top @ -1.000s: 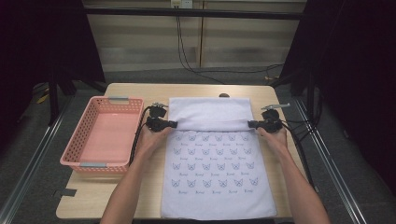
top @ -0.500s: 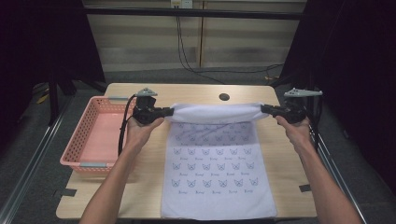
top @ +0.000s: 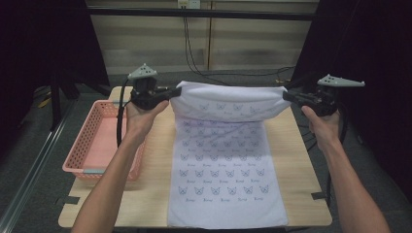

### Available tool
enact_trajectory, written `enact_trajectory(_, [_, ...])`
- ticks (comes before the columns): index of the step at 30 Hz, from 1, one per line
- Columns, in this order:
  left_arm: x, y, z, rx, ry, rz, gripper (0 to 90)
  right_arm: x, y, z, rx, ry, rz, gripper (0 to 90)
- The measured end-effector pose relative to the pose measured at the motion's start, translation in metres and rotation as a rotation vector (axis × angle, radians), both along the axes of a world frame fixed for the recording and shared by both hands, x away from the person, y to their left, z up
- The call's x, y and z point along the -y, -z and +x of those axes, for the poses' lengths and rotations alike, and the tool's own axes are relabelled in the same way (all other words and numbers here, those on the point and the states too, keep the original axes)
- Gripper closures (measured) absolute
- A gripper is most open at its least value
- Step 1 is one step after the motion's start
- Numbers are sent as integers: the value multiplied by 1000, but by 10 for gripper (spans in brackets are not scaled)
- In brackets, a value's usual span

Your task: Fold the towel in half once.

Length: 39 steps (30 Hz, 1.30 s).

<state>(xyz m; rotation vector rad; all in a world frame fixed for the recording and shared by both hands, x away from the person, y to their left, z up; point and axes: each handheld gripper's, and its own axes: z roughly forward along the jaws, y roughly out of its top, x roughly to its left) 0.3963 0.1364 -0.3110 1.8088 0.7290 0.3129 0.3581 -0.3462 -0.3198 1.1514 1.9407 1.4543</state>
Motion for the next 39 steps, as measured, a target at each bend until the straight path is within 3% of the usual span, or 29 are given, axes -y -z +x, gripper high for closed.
enact_trajectory(3, [-4, 19, -23, -28, 36, 19, 866, 2, 12, -19, -16, -36, -2, 874])
enact_trajectory(4, [-4, 19, -23, -28, 36, 19, 866, 2, 12, -19, -16, -36, -2, 874])
enact_trajectory(5, [-9, 38, -46, -49, 67, 20, 865, 4, 26, -40, -40, -65, -5, 873])
enact_trajectory(6, [-10, 43, -52, -54, 75, 18, 865, 4, 31, -49, -49, -73, -1, 873])
enact_trajectory(9, [-13, 47, -75, -91, 79, -6, 867, 2, 38, -71, -57, -98, -5, 873])
enact_trajectory(11, [-13, 45, -88, -69, 77, 45, 867, -2, 37, -88, -46, -110, -33, 873])
enact_trajectory(13, [-16, 54, -99, -89, 103, 23, 865, -4, 40, -103, -52, -116, -22, 873])
enact_trajectory(15, [-19, 69, -111, -107, 105, 52, 865, -3, 46, -115, -57, -124, -24, 873])
enact_trajectory(17, [-20, 77, -116, -124, 115, 41, 863, -3, 60, -128, -89, -142, -16, 872])
enact_trajectory(19, [-24, 97, -133, -170, 135, 52, 860, -4, 78, -139, -139, -149, -27, 871])
enact_trajectory(25, [-24, 132, -158, -229, 170, 111, 841, -4, 110, -164, -201, -162, -36, 868])
enact_trajectory(26, [-24, 137, -161, -245, 166, 125, 839, -5, 118, -169, -220, -164, -28, 863])
enact_trajectory(30, [-24, 163, -166, -314, 196, 195, 820, -7, 138, -177, -309, -214, -76, 806])
enact_trajectory(32, [-23, 165, -168, -326, 225, 210, 807, -8, 143, -179, -334, -233, -80, 807])
enact_trajectory(33, [-21, 164, -168, -331, 261, 216, 797, -9, 145, -181, -352, -246, -94, 799])
enact_trajectory(34, [-21, 164, -168, -331, 261, 216, 768, -11, 147, -184, -359, -247, -123, 801])
enact_trajectory(35, [-18, 167, -167, -348, 298, 217, 741, -12, 149, -185, -368, -254, -111, 802])
enact_trajectory(36, [-18, 168, -166, -351, 311, 225, 735, -14, 151, -187, -386, -259, -114, 791])
enact_trajectory(38, [-17, 169, -167, -359, 309, 238, 727, -18, 152, -190, -380, -269, -190, 758])
enact_trajectory(39, [-18, 168, -168, -360, 322, 231, 711, -18, 150, -192, -391, -277, -179, 746])
